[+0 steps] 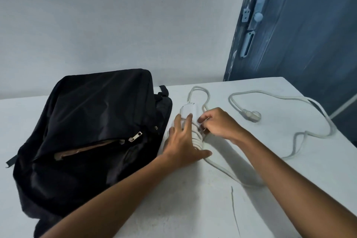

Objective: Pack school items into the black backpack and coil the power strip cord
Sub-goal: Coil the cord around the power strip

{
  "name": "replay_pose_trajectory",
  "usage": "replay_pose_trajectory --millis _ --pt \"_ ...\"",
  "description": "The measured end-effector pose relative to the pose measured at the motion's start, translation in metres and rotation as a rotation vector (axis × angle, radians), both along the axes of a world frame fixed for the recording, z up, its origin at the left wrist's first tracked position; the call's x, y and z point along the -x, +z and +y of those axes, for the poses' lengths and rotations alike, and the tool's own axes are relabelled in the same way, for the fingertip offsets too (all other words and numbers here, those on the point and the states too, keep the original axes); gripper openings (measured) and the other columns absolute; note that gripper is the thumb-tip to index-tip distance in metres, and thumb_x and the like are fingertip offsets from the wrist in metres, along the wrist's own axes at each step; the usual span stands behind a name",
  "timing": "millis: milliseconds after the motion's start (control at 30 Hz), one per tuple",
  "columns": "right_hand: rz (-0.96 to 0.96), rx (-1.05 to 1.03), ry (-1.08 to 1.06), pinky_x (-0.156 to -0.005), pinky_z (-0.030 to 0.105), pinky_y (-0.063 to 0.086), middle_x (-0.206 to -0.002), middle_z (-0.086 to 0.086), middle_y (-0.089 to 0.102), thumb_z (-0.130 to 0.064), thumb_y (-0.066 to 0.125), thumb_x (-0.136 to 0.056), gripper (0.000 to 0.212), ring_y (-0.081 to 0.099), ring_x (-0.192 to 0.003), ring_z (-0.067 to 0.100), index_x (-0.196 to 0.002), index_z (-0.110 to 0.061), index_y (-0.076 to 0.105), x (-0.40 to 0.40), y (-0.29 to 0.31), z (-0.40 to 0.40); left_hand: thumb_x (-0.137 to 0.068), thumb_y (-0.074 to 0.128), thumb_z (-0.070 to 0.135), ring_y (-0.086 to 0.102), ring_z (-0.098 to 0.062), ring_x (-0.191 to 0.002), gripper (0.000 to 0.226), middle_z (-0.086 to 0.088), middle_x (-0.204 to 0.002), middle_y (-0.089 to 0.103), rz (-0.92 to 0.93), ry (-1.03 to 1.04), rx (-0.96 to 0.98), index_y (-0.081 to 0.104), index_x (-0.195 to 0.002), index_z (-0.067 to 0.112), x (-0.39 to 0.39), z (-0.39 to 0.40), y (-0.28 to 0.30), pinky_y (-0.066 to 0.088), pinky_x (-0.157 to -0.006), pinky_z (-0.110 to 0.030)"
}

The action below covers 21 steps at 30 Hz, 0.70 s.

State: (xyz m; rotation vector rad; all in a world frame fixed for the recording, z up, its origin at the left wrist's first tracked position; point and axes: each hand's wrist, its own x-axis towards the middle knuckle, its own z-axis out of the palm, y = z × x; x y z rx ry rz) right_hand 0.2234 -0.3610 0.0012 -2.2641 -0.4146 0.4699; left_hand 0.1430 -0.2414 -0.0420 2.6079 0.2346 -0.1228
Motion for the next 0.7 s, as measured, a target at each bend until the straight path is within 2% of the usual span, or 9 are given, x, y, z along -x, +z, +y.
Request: replay_pose_trajectory --millis 100,200,300,333,400,467,533,600,700 --pt "-0.021 -0.048 0.046 -0.074 0.019 0.046 -0.078 -0.008 0.070 0.005 0.049 -0.079 0.034 0.061 -0.077 0.006 -0.082 -0.015 0.077 -0.008 -0.011 -0.003 -0.054 0.073 0.044 0.037 -0.027 -0.127 0.101 -0.005 -0.146 0.020 -0.155 0.083 0.200 0.030 -0.142 0.021 0.000 0.000 -0.011 0.036 -0.100 -0.029" --pt "-0.150 -0.102 0.120 -0.071 0.012 0.038 -0.088 -0.006 0.061 0.010 0.049 -0.075 0.038 0.052 -0.073 0.001 -0.090 -0.013 0.075 -0.020 -0.013 -0.001 -0.046 0.072 0.037 0.056 -0.015 -0.094 0.081 -0.003 -0.115 0.050 -0.276 0.155 0.478 0.050 -0.121 0.015 0.000 0.011 -0.003 0.046 -0.078 -0.019" --pt "-0.316 -0.076 0.292 -0.103 0.026 0.034 -0.128 0.006 0.050 -0.003 0.056 -0.065 0.055 0.047 -0.118 0.018 -0.116 -0.019 0.065 -0.047 -0.013 -0.002 -0.054 0.076 0.013 0.060 -0.010 -0.064 0.058 -0.002 -0.081 0.062 -0.254 0.187 0.858 0.058 -0.109 0.008 0.000 0.022 0.020 0.050 -0.056 -0.022" --pt "-0.294 -0.017 0.370 -0.112 0.035 0.026 -0.143 0.006 0.039 -0.008 0.062 -0.065 0.065 0.032 -0.136 0.021 -0.128 -0.024 0.057 -0.057 -0.010 -0.005 -0.055 0.074 0.010 0.060 -0.011 -0.065 0.053 0.000 -0.078 0.064 -0.264 0.178 0.930 0.061 -0.107 0.008 -0.001 0.024 0.029 0.050 -0.058 -0.023" --pt "-0.221 0.060 0.510 -0.118 0.046 0.013 -0.154 -0.002 0.024 -0.015 0.078 -0.068 0.081 0.011 -0.146 0.018 -0.139 -0.032 0.044 -0.077 0.007 -0.012 -0.054 0.071 0.014 0.062 -0.015 -0.075 0.053 -0.004 -0.084 0.067 -0.303 0.167 1.053 0.065 -0.106 0.006 -0.001 0.027 0.045 0.051 -0.064 -0.025" --pt "-0.164 -0.033 0.580 -0.116 0.046 0.026 -0.145 -0.007 0.040 -0.019 0.085 -0.065 0.079 0.034 -0.137 0.013 -0.134 -0.033 0.049 -0.092 0.029 -0.018 -0.056 0.064 0.022 0.061 -0.026 -0.080 0.060 -0.018 -0.093 0.064 -0.311 0.154 1.184 0.062 -0.112 -0.001 0.000 0.029 0.057 0.050 -0.064 -0.029" --pt "0.003 -0.274 0.583 -0.097 0.035 0.050 -0.119 -0.005 0.062 -0.010 0.085 -0.066 0.066 0.062 -0.103 0.006 -0.123 -0.028 0.058 -0.099 0.050 -0.023 -0.061 0.060 0.024 0.059 -0.033 -0.077 0.065 -0.026 -0.096 0.059 -0.285 0.111 1.299 0.057 -0.118 -0.006 0.001 0.031 0.068 0.048 -0.059 -0.031" --pt "0.209 -0.532 0.558 -0.076 0.029 0.057 -0.095 0.002 0.068 -0.001 0.082 -0.064 0.060 0.067 -0.083 0.012 -0.116 -0.022 0.061 -0.103 0.057 -0.027 -0.062 0.065 0.028 0.060 -0.036 -0.076 0.063 -0.027 -0.096 0.058 -0.240 0.052 1.424 0.058 -0.117 -0.001 0.002 0.033 0.075 0.045 -0.055 -0.033" --pt "0.575 -0.838 0.533 -0.070 0.035 0.057 -0.091 0.008 0.069 -0.015 0.090 -0.049 0.063 0.067 -0.085 0.024 -0.106 -0.015 0.065 -0.102 0.049 -0.025 -0.060 0.069 0.035 0.062 -0.038 -0.084 0.058 -0.022 -0.098 0.062 -0.223 0.042 1.572 0.063 -0.112 0.009 0.001 0.034 0.084 0.046 -0.054 -0.031"
